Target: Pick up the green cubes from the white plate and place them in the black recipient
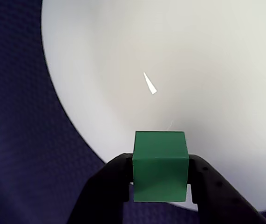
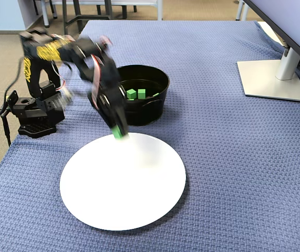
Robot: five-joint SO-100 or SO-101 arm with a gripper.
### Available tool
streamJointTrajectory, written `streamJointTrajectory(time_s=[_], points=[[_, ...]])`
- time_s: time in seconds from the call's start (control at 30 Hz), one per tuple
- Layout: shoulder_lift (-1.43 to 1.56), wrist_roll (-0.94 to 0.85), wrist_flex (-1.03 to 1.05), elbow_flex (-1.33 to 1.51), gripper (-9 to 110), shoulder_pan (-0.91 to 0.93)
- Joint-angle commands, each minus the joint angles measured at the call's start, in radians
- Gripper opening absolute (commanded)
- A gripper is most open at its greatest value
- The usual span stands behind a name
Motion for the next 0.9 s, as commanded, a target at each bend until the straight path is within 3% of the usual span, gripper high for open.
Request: streamJointTrajectory(time_s=[0.0, 0.27, 0.4, 0.5, 0.6, 0.63, 0.7, 0.87], points=[[0.39, 0.035, 0.02, 0.17, 0, -0.146], [0.666, 0.16, -0.17, 0.477, 0, -0.69], [0.693, 0.17, -0.288, 0.611, 0, -0.841], [0.738, 0.161, -0.365, 0.724, 0, -0.874], [0.733, 0.13, -0.364, 0.73, 28, -0.877], [0.73, 0.13, -0.35, 0.718, 32, -0.871], [0.732, 0.123, -0.327, 0.698, 36, -0.854], [0.815, 0.066, -0.238, 0.669, 33, -0.738]])
